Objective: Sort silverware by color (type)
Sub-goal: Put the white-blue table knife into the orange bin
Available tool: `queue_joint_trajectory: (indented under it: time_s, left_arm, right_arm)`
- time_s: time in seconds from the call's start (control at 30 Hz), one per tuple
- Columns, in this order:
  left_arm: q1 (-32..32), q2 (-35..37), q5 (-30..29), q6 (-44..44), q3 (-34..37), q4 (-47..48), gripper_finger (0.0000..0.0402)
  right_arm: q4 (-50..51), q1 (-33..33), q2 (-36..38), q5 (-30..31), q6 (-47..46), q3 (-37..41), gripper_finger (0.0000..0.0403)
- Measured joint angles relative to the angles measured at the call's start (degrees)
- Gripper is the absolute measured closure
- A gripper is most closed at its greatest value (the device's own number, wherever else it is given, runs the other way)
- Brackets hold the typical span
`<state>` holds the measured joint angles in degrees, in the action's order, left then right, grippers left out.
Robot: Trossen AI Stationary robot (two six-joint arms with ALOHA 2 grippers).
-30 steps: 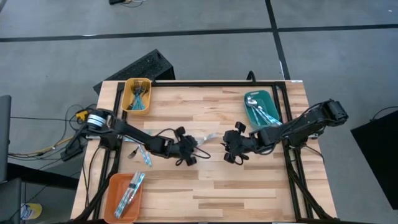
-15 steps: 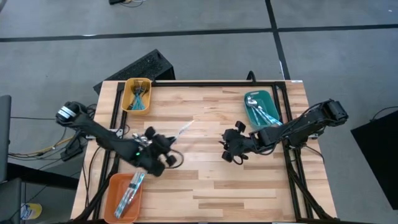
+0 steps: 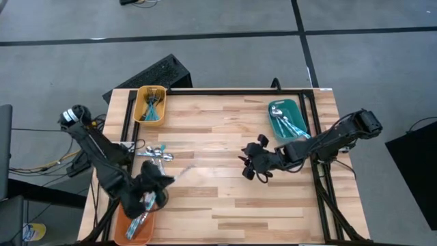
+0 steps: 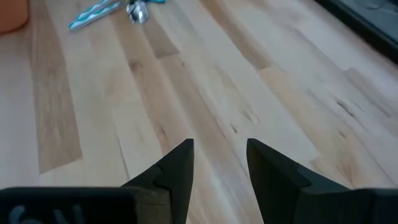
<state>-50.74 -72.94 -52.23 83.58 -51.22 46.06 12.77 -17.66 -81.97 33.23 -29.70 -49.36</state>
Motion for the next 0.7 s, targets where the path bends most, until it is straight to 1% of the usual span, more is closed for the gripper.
queue_joint_trajectory:
  time_s: [0.13, 0.23, 0.3, 0.37, 0.47, 0.57, 0.63, 0.7]
  left_arm:
    - [-6.1, 0.1, 7.6, 2.9, 0.0, -2.2, 0.039]
    - [-10.6, 0.1, 13.3, 3.7, -0.8, -1.0, 0.039]
    - [-13.4, 0.1, 15.7, 5.1, -2.2, 1.0, 0.039]
    - [-15.6, 0.1, 15.8, 6.7, -3.8, 4.1, 0.039]
    - [-17.9, -0.1, 11.9, 10.5, -5.5, 8.7, 0.039]
    - [-19.3, -0.6, 6.3, 9.5, -6.1, 11.2, 0.039]
    - [-19.6, -0.6, 1.0, 7.7, -5.7, 12.8, 0.039]
    - [-19.4, -0.8, -5.4, 5.9, -5.1, 14.3, 0.039]
  right_arm:
    - [-0.2, -1.5, 0.0, 3.0, -3.0, 0.0, 0.0234]
    - [-2.1, -2.0, 0.0, 3.1, -3.7, 0.0, 0.0234]
    - [-4.0, -2.0, 0.0, 2.9, -3.8, 0.0, 0.0234]
    - [-5.5, -2.0, 0.0, 2.7, -3.9, 0.0, 0.0234]
    - [-6.4, -1.9, 0.0, 2.2, -4.8, -0.3, 0.0234]
    - [-9.1, -2.0, 0.0, 2.1, -7.1, -0.3, 0.0234]
    - [-15.1, -2.0, -1.2, 0.9, -7.3, -0.1, 0.0234]
    - [-22.5, -2.2, -3.8, -1.1, -4.8, 0.0, 0.0233]
